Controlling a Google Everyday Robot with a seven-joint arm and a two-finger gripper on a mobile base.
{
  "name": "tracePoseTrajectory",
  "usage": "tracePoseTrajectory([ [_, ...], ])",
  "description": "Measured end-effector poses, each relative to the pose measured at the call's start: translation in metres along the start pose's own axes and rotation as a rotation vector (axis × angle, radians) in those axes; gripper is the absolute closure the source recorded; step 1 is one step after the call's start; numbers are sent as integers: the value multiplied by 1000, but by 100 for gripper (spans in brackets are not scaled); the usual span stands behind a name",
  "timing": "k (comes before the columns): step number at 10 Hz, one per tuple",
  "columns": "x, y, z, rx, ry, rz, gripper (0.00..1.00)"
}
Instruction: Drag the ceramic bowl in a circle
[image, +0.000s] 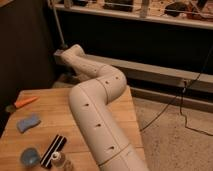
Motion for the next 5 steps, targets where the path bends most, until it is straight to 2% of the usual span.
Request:
tracePoseTrajectory([
  [2,22,-16,15,17,36,-12,100],
  [4,62,-4,27,42,66,-124,100],
  [5,87,13,30,49,76,-203,100],
])
